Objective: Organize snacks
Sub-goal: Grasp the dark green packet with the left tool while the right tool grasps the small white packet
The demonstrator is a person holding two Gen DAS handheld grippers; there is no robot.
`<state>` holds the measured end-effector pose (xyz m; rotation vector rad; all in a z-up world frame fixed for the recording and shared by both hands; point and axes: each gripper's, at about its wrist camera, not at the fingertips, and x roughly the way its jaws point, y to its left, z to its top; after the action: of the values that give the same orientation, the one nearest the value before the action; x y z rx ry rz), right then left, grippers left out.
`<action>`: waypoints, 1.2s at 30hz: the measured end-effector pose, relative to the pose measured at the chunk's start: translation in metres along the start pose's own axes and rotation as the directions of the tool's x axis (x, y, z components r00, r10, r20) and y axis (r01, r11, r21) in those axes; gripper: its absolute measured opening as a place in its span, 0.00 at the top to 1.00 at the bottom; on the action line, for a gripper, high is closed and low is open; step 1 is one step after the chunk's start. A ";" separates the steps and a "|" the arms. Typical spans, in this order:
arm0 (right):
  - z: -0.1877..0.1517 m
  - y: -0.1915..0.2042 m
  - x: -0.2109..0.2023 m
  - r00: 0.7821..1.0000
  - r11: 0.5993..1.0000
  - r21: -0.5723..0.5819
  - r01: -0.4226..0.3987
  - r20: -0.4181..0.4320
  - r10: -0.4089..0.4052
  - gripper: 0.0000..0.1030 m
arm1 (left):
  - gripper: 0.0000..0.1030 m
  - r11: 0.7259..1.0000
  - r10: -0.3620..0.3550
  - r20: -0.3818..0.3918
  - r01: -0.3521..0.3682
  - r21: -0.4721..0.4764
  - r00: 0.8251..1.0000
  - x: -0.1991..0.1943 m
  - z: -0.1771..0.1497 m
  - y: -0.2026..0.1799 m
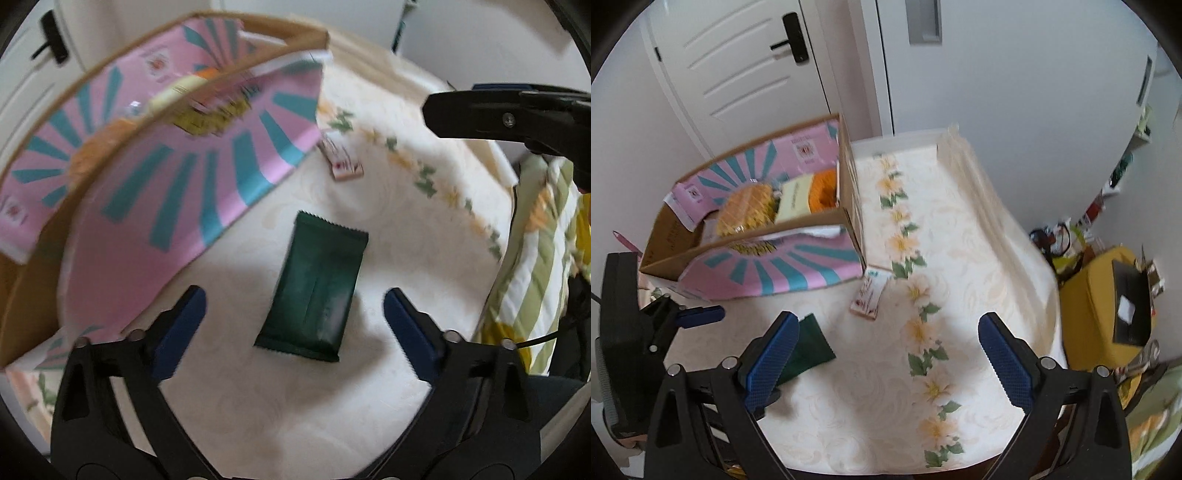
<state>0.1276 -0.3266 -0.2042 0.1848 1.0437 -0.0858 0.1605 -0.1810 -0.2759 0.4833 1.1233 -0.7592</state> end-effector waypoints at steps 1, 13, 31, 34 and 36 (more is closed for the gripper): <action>-0.002 0.000 0.004 1.000 1.000 0.006 0.002 -0.006 -0.002 0.06 | 0.17 1.000 -0.005 -0.011 0.005 0.014 1.000 0.006 0.000 -0.001; -0.010 0.004 0.066 0.999 0.995 0.097 0.023 -0.031 -0.020 0.21 | 0.26 0.990 -0.041 0.016 0.039 0.136 0.999 0.026 0.002 -0.014; 0.001 0.020 0.105 0.993 0.992 0.052 0.116 0.027 -0.117 0.70 | 0.61 0.989 -0.063 0.041 0.057 0.134 0.997 0.014 0.013 0.003; 0.001 0.022 0.107 0.991 0.992 0.028 0.127 0.037 -0.128 0.79 | 0.61 0.992 -0.067 0.044 0.062 0.114 0.997 0.012 0.012 0.005; -0.002 0.022 0.105 0.991 0.992 0.024 0.125 0.040 -0.126 0.80 | 0.61 0.993 -0.064 0.048 0.058 0.106 0.997 0.011 0.010 0.006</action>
<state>0.1827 -0.3025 -0.2936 0.1359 1.0130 -0.2138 0.1735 -0.1872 -0.2820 0.5165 1.0577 -0.8829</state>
